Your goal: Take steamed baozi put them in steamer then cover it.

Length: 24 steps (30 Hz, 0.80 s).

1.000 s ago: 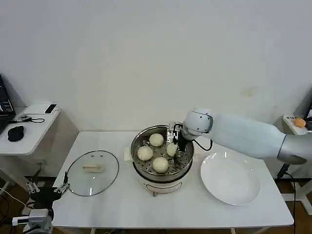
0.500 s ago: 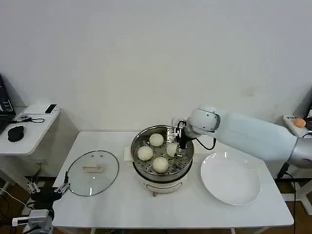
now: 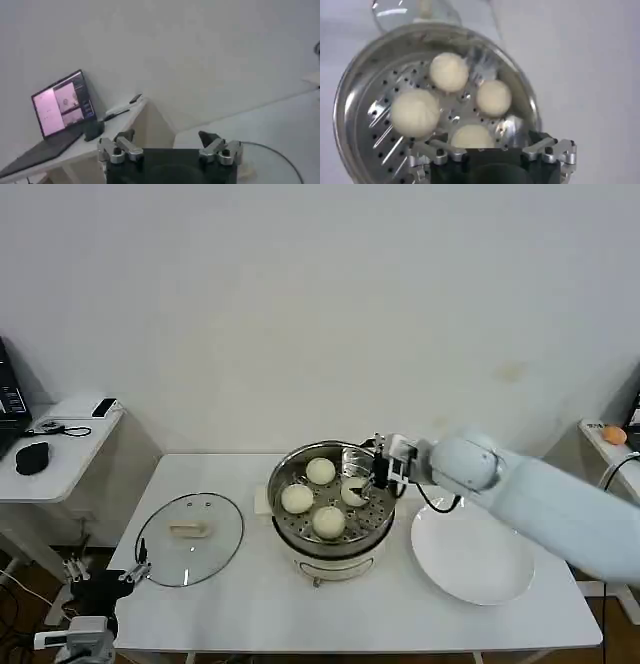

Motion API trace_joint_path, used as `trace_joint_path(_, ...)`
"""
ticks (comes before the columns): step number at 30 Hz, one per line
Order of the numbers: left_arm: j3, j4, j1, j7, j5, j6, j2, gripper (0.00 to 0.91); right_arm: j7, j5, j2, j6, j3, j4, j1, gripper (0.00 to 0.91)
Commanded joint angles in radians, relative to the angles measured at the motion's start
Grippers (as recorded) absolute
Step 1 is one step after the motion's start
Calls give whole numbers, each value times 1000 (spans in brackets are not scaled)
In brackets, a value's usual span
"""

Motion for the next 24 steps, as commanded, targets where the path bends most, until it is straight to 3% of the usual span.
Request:
trace_joint_path(1, 15, 17, 6, 23, 34, -29, -12, 907, 242, -263, 129, 319, 858, 153, -884, 907)
trace_joint_path(3, 23, 38, 3, 29, 63, -45, -16, 907, 225, -336, 249, 381, 1018, 173, -1030, 907)
trace_joint_path(6, 29, 77, 0, 29, 105, -72, -20, 907, 179, -357, 430, 434, 1149, 205, -1160, 907)
trace_joint_path(11, 52, 133, 6, 19, 267, -138, 4, 907, 104, -402, 616, 535, 1342, 212, -1264, 907)
trace_joint_path(12, 55, 149, 4, 16, 307, -152, 14, 907, 91, -420, 649, 584, 1382, 207, -1279, 907)
trace_joint_path(17, 57, 203, -6, -2, 494, -188, 63, 907, 96, -351, 698, 676, 1450, 182, -1335, 907)
trace_joint_path(20, 56, 252, -7, -33, 745, -225, 114, 907, 123, -334, 700, 733, 1479, 171, -1378, 907)
trace_joint_path(24, 61, 297, -16, -46, 958, -242, 159, 907, 142, -308, 708, 753, 1507, 186, -1419, 907)
